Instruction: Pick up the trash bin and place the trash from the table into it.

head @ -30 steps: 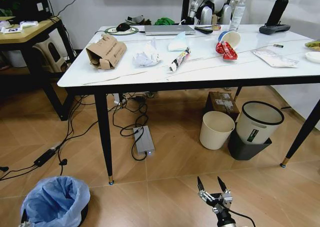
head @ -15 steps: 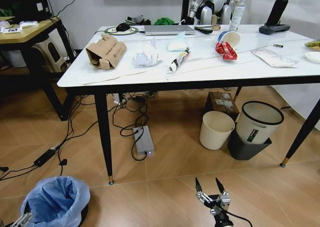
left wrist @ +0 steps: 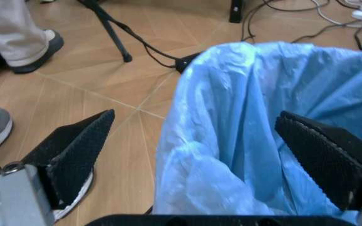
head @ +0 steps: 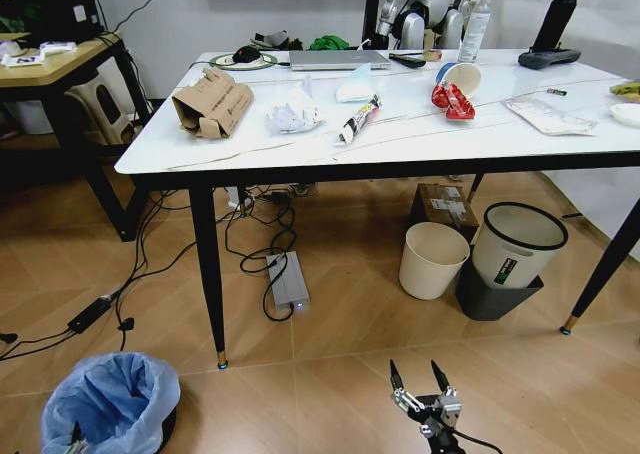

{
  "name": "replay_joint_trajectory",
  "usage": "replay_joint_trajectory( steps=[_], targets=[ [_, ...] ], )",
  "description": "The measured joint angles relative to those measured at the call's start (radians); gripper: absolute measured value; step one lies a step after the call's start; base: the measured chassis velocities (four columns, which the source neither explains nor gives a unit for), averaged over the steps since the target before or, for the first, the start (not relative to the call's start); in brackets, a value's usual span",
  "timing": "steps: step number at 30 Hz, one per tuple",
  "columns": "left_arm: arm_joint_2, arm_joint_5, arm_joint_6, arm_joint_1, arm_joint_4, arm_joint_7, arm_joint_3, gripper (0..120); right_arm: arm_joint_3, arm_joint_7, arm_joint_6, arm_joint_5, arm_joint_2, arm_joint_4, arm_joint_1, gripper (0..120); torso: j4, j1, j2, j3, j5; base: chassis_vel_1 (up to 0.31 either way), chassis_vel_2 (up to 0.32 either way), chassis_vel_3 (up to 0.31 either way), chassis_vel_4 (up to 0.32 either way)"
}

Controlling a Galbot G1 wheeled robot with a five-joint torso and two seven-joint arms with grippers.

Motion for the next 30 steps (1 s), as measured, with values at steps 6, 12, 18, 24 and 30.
replay_joint_trajectory(
  steps=[6, 12, 18, 24, 30],
  targets=[
    [0.012, -0.059, 0.085, -0.005, -0.038, -0.035, 0.005, 101, -0.004, 0.0, 0.0, -0.008, 0.005, -0.003, 0.001, 100, 0.0, 0.0, 0.0, 0.0, 0.0002, 0.0, 0.0, 0.0, 0.0],
    [0.051, -0.098, 0.23, -0.038, -0.06, -0.077, 0.014, 100, -0.01, 0.001, -0.002, -0.014, 0.012, -0.003, 0.002, 100, -0.0001, 0.0, 0.0, 0.0, -0.0001, 0.0, 0.0, 0.0, 0.0],
    [0.083, -0.117, 0.327, -0.059, -0.071, -0.102, 0.023, 100, -0.01, 0.001, -0.005, -0.015, 0.012, -0.003, 0.003, 100, -0.0002, 0.0, 0.0, 0.0, -0.0001, 0.0, 0.0, 0.0, 0.0],
    [0.09, -0.098, 0.347, -0.081, -0.02, -0.116, 0.019, 100, -0.008, 0.002, -0.007, -0.015, 0.01, -0.001, 0.001, 100, -0.0001, 0.0, 0.0, 0.0, -0.0002, 0.0, 0.0, 0.0, 0.0],
    [0.086, -0.086, 0.345, -0.102, 0.028, -0.115, 0.002, 97, -0.007, 0.002, -0.007, -0.015, 0.009, 0.003, -0.002, 100, 0.0, 0.0, 0.0, 0.0, -0.0001, 0.0, 0.0, 0.0, 0.0]
  ],
)
